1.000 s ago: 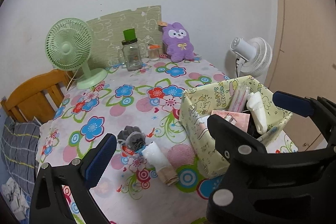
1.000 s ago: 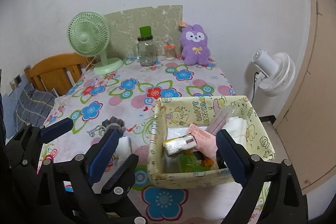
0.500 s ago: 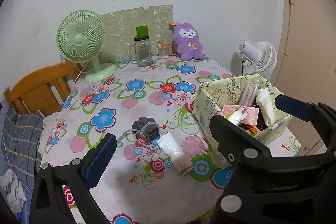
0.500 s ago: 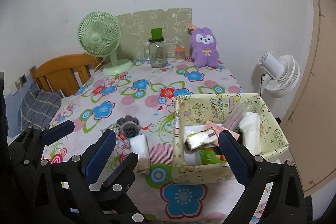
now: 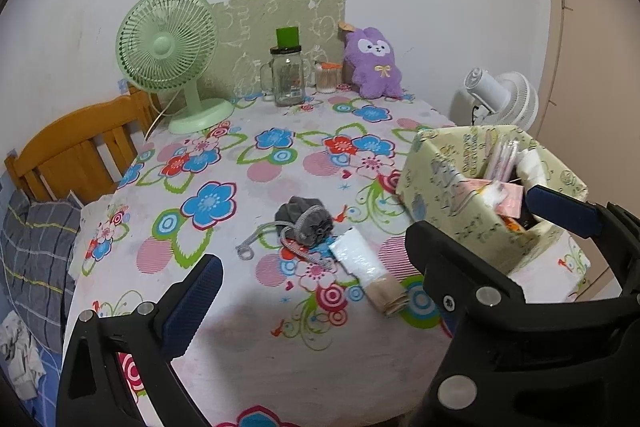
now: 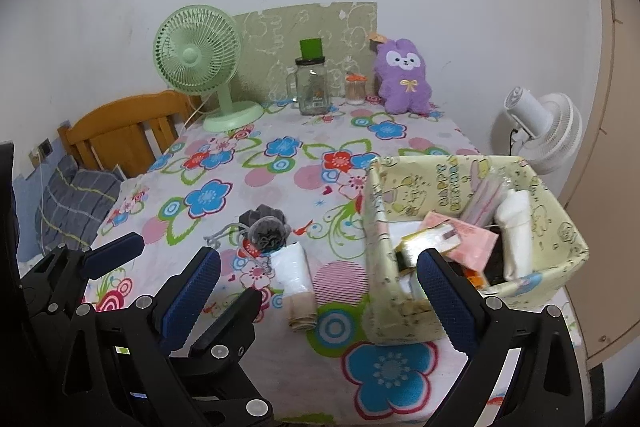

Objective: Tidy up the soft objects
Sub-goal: 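Withdraw both tools from the gift box back over the table, then close the right tool on the white roll while the left tool approaches the grey mesh pouch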

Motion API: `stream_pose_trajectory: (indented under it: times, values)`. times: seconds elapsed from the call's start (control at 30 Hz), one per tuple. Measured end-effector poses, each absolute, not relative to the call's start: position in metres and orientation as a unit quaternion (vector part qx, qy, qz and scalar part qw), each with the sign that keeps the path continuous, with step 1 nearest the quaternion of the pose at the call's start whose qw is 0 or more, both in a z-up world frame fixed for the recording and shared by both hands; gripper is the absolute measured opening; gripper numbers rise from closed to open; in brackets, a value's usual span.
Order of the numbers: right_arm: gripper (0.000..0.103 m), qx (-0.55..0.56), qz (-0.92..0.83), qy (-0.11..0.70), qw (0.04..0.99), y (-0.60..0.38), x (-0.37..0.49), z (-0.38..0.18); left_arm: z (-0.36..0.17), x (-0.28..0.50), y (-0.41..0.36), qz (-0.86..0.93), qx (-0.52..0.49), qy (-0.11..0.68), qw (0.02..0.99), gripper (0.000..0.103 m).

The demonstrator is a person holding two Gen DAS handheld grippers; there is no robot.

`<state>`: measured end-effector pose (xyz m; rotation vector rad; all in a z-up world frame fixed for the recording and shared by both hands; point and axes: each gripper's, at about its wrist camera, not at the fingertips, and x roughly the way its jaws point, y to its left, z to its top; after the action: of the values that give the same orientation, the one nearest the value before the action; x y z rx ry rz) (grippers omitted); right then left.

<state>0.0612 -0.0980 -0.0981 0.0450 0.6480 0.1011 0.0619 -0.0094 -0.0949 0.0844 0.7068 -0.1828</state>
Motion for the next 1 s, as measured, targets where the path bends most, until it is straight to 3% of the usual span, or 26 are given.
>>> stream_pose_trajectory:
  times: [1.0]
  values:
    - [0.098,-0.012,0.061,0.339,0.939,-0.053,0.106,-0.138,-0.137,0.094,0.029,-0.067,0.031,0.381,0.921,0.102]
